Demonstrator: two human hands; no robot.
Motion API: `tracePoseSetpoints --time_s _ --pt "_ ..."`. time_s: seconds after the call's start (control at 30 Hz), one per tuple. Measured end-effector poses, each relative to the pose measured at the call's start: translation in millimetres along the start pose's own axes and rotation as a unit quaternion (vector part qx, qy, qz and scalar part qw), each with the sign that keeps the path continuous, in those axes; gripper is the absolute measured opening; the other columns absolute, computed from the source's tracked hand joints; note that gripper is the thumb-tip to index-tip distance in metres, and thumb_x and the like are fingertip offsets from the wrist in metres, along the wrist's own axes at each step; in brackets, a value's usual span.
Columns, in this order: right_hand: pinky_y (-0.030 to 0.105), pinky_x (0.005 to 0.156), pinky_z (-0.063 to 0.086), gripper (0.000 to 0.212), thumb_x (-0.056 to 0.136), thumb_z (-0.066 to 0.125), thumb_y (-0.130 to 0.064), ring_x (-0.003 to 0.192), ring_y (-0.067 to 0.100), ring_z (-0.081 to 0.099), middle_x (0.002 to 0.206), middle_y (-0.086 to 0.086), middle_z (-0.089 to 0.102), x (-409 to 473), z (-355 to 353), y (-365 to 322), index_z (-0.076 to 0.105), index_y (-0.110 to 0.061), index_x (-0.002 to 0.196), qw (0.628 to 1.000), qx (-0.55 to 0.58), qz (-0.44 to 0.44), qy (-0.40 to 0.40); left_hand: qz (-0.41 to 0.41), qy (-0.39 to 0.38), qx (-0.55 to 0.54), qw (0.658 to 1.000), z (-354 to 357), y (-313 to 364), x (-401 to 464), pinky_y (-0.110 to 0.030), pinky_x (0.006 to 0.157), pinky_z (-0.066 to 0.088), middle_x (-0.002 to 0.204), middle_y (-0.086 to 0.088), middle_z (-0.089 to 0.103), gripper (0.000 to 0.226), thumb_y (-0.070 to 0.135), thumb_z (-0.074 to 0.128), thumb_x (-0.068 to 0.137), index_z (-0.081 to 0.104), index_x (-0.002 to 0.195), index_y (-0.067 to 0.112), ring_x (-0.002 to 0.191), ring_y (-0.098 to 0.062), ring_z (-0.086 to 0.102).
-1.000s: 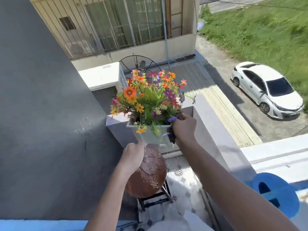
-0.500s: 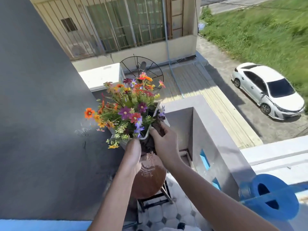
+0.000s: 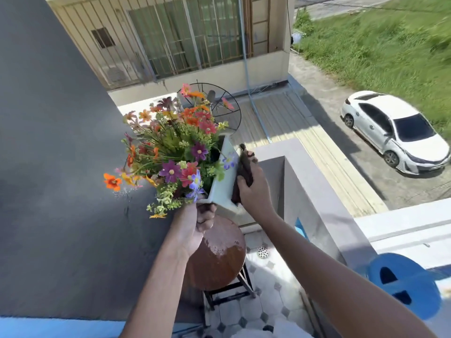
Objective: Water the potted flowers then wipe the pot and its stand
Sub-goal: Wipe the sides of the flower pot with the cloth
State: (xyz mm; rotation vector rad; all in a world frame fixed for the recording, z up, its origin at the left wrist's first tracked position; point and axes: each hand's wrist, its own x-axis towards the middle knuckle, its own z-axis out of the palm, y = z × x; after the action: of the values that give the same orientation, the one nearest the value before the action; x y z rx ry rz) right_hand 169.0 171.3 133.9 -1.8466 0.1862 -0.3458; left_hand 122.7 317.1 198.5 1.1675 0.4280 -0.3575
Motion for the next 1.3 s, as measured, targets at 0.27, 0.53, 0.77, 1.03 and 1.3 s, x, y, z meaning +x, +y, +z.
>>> tracePoseSetpoints --time_s 0.27,0.53,0.77,1.03,1.3 --pt "0.033 0.066 0.049 0.023 0.081 0.05 -0.018 0.07 0.017 0.057 0.079 0.0 0.064 -41.0 0.2 -21.8 0.065 -0.009 0.096 0.998 0.028 0.007 -0.054 0.024 0.022 0.015 0.999 -5.2 -4.5 10.0 -0.014 0.033 0.018 0.06 -0.004 0.046 0.031 0.014 0.032 0.1 0.044 0.072 0.017 0.033 -0.003 0.027" --pt "0.024 0.071 0.043 0.019 0.089 0.055 -0.002 0.08 0.01 0.054 0.094 0.014 0.062 9.6 -16.6 -44.4 0.066 -0.001 0.105 0.994 0.094 -0.055 -0.026 -0.009 -0.02 -0.001 1.0 5.6 -12.7 -1.1 -0.016 0.039 0.013 0.061 -0.006 0.047 0.033 0.009 0.035 0.097 0.043 0.066 0.019 0.036 -0.004 0.026" --pt "0.047 0.068 0.053 0.025 0.084 0.05 -0.012 0.077 0.033 0.062 0.098 0.029 0.062 21.4 -16.5 9.2 0.063 0.006 0.095 0.996 0.04 0.079 -0.013 -0.011 -0.028 -0.021 0.999 0.8 -17.6 4.7 -0.013 0.031 0.019 0.06 -0.007 0.052 0.033 0.006 0.03 0.099 0.047 0.071 0.013 0.033 -0.003 0.03" --pt "0.027 0.069 0.043 0.025 0.086 0.051 -0.006 0.082 0.018 0.06 0.092 0.007 0.067 -2.2 -1.3 -49.0 0.067 -0.009 0.105 0.995 0.086 -0.048 -0.016 0.014 0.015 -0.008 1.0 14.2 -11.8 11.1 -0.016 0.035 0.015 0.053 -0.002 0.047 0.032 0.009 0.034 0.097 0.043 0.068 0.018 0.034 -0.004 0.027" --pt "0.034 0.078 0.05 0.041 0.079 0.049 -0.026 0.088 0.021 0.062 0.097 0.006 0.067 -50.4 -2.3 -4.6 0.065 -0.011 0.114 0.998 0.035 -0.015 -0.059 0.027 0.036 -0.04 0.998 13.9 4.0 8.1 -0.015 0.033 0.016 0.055 -0.007 0.049 0.038 0.01 0.038 0.095 0.049 0.06 0.016 0.03 -0.004 0.028"
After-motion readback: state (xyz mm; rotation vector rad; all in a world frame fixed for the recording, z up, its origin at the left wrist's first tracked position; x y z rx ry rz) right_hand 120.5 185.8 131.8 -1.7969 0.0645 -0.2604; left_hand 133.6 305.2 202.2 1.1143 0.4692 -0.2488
